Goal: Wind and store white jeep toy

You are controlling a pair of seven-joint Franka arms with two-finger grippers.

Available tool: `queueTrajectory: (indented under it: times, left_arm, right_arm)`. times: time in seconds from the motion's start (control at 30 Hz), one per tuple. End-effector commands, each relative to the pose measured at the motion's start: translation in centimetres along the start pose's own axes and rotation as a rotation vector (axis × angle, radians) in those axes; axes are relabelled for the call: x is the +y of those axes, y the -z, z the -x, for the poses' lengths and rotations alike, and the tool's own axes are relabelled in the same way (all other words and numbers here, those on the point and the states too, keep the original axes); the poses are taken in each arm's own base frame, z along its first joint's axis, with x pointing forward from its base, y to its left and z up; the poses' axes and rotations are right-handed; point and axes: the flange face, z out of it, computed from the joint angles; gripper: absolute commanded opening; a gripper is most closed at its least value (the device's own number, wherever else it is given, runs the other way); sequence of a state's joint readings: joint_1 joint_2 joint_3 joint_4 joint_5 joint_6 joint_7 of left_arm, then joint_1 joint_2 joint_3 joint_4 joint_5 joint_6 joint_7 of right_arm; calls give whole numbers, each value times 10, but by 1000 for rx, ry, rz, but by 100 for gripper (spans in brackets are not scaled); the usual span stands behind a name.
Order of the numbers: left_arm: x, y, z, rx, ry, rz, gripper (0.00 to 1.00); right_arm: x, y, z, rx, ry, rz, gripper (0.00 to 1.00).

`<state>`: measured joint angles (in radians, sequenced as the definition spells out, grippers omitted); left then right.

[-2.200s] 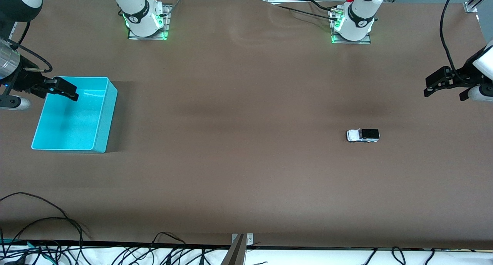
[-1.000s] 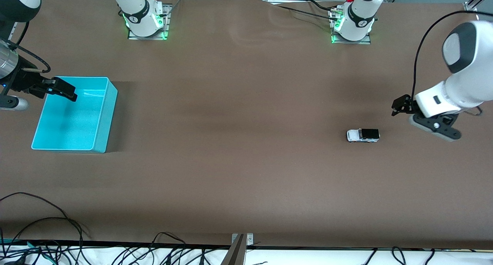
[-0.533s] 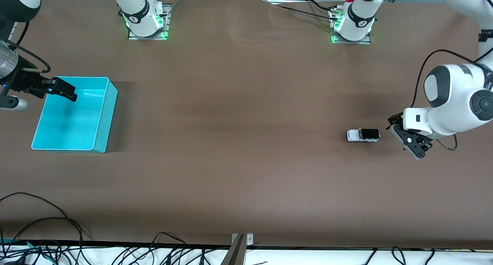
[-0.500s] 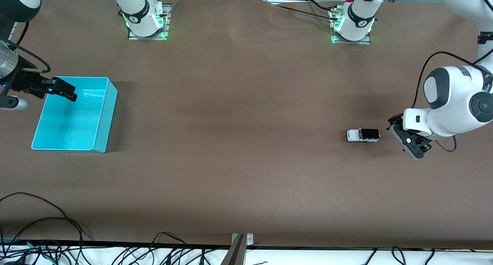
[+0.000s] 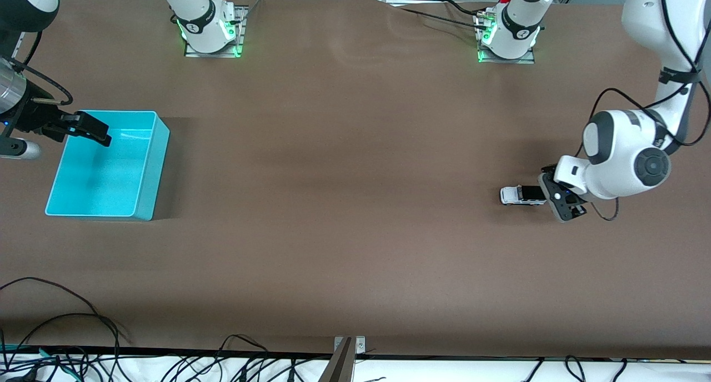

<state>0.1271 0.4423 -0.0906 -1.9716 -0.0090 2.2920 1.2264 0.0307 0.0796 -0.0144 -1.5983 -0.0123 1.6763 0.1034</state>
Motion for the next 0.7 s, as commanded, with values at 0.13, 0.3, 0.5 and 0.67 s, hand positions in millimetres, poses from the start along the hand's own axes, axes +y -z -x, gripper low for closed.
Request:
queueTrajectory:
  times: [0.13, 0.3, 0.5, 0.67]
  left_arm:
    - [13, -23, -6, 37, -143, -48, 100]
    - [19, -39, -9, 32, -190, -33, 100]
    - [24, -48, -7, 35, -204, -55, 100]
    - [25, -49, -10, 31, -230, -56, 97]
  right_arm:
    - [2, 1, 2, 5, -6, -14, 100]
    - [1, 1, 2, 5, -5, -14, 100]
    - [2, 1, 2, 5, -6, -14, 100]
    - [2, 1, 2, 5, -6, -14, 100]
